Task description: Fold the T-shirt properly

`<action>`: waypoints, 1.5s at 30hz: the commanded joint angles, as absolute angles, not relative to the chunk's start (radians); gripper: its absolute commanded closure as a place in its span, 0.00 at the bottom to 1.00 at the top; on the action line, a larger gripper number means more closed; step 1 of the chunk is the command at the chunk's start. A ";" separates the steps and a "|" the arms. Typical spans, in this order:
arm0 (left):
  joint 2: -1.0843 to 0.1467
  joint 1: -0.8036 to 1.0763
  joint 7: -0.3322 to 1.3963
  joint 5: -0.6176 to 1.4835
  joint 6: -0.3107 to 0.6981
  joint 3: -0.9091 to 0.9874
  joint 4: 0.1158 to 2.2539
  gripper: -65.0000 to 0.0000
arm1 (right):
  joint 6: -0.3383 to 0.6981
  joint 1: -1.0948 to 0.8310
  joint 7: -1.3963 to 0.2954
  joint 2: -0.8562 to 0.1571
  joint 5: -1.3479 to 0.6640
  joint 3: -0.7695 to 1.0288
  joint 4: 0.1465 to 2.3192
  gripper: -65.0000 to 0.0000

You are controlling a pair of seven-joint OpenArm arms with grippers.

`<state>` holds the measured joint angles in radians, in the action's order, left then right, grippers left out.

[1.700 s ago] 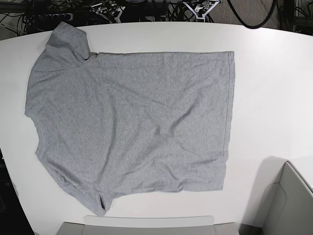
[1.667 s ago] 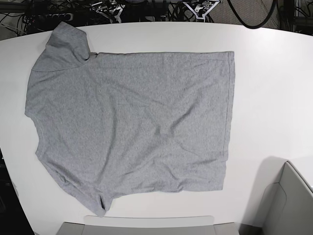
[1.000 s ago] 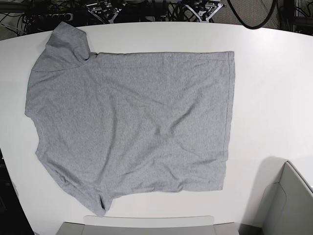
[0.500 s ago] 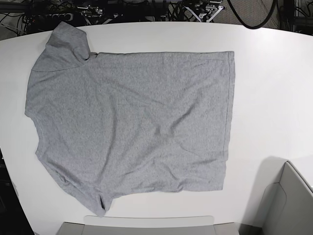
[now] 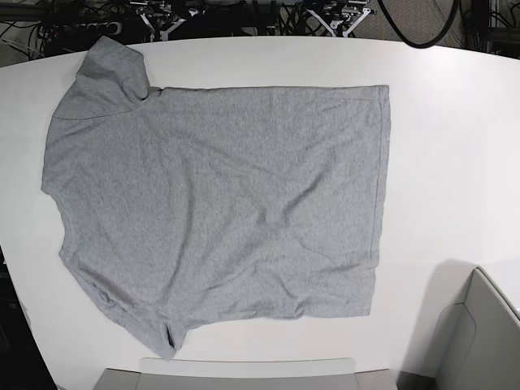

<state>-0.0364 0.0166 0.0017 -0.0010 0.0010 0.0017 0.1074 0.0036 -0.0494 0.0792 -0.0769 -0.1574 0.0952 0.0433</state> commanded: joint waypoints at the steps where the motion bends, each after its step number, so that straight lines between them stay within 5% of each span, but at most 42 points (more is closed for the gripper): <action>1: -0.039 0.018 0.001 -0.004 0.001 0.004 0.110 1.00 | 0.007 -0.039 0.091 -0.082 -0.156 0.093 0.047 1.00; 18: -0.096 0.128 -0.170 -0.001 -0.002 0.007 0.131 1.00 | 0.008 -0.176 0.097 -0.101 -0.053 -0.022 0.105 1.00; 33: -0.119 0.553 -0.154 -0.001 0.002 0.007 0.754 1.00 | 0.008 -0.542 0.097 -0.154 -0.054 -0.027 0.561 1.00; 45: -0.124 0.857 0.005 0.001 0.004 0.136 1.422 1.00 | 0.002 -0.878 0.097 -0.337 -0.163 -0.205 1.087 1.00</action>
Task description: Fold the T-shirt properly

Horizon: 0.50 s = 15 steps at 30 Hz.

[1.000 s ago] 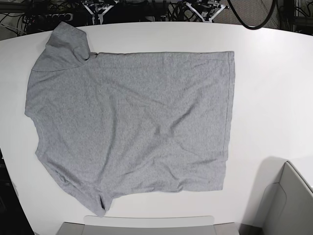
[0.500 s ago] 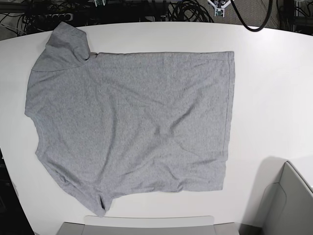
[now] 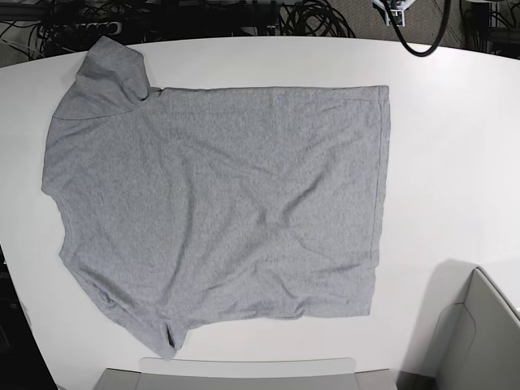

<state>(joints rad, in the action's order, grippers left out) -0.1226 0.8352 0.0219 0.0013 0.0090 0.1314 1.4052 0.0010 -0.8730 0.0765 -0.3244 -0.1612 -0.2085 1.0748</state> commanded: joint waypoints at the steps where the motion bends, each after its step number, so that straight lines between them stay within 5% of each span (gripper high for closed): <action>1: -0.124 0.875 0.005 0.001 0.004 0.147 1.461 1.00 | 0.001 -0.895 0.097 -0.349 -0.179 -0.203 1.127 1.00; 9: -0.113 1.035 0.005 0.001 0.004 0.213 1.765 1.00 | -0.002 -1.082 0.094 -0.449 -0.203 -0.183 1.503 1.00; 15: -0.074 1.066 0.005 0.001 0.004 0.262 1.865 1.00 | -0.002 -1.190 0.093 -0.400 -0.101 -0.042 1.744 1.00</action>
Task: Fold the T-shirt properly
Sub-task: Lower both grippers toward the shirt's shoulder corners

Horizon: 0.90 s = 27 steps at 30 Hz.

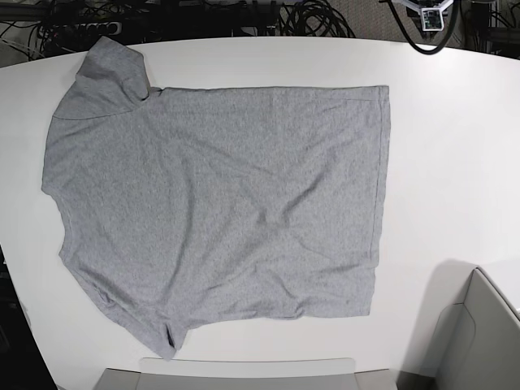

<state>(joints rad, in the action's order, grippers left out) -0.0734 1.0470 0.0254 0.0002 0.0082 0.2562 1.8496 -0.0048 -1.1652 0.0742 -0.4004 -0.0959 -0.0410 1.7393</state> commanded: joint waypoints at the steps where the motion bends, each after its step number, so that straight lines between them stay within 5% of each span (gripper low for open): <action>1: -0.074 1.066 0.005 0.001 0.004 0.262 1.865 1.00 | -0.002 -1.199 0.094 -0.394 -0.085 -0.018 1.781 1.00; 13: -0.047 0.980 0.005 -0.001 0.004 0.262 2.005 1.00 | -0.002 -0.989 0.096 -0.421 -0.027 0.197 2.048 1.00; 27: -0.127 0.650 0.005 -0.002 0.005 0.249 2.046 1.00 | 0.007 -0.555 0.038 -0.591 -0.030 0.128 2.064 1.00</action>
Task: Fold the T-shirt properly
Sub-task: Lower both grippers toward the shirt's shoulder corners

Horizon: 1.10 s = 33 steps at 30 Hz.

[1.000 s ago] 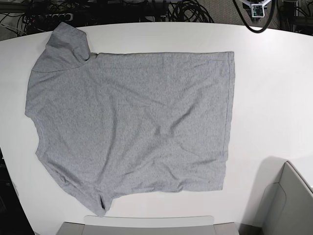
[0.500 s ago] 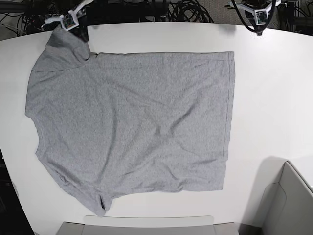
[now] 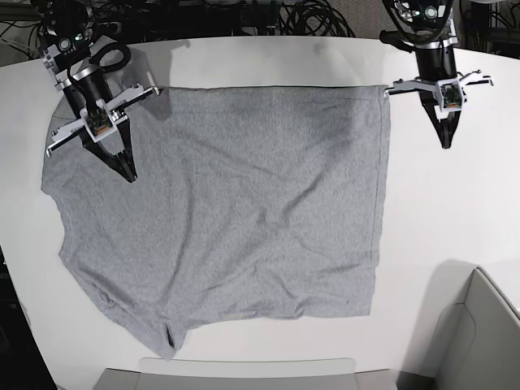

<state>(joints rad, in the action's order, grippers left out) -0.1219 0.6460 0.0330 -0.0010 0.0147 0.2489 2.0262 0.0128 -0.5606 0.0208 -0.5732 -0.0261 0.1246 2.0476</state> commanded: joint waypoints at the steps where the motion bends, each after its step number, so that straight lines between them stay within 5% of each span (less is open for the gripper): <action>1: -0.134 0.627 0.005 -0.001 0.005 0.246 2.046 1.00 | 0.007 -0.522 0.001 -0.602 -0.030 0.105 2.064 1.00; 11: -0.232 0.552 0.005 -0.001 0.007 0.222 2.046 0.99 | 0.077 -0.407 -0.213 -0.667 -0.035 0.056 2.035 0.98; 18: -0.232 0.536 0.005 -0.002 0.005 0.122 2.046 0.83 | 0.127 -0.440 -0.357 -0.631 -0.036 0.064 2.064 0.67; 22: -0.272 0.536 0.038 -0.004 0.005 0.082 2.046 0.82 | 0.128 -0.487 -0.377 -0.630 -0.059 0.084 2.068 0.57; 25: -0.278 0.536 0.059 -0.004 0.005 0.074 2.046 0.82 | 0.128 -0.539 -0.372 -0.602 -0.183 0.160 2.069 0.57; 30: -0.280 0.538 0.062 -0.005 0.005 0.073 2.046 0.82 | 0.130 -0.690 -0.377 -0.518 -0.690 0.493 2.069 0.57; 33: -0.283 0.538 0.062 -0.005 0.005 0.071 2.046 0.82 | 0.130 -0.783 -0.377 -0.473 -0.756 0.575 2.066 0.57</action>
<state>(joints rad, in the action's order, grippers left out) -0.2749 0.5358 0.0929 -0.0006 0.0132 0.0704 2.0277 0.1120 -0.7837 -0.3927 -0.4694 -0.7349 0.5777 2.0521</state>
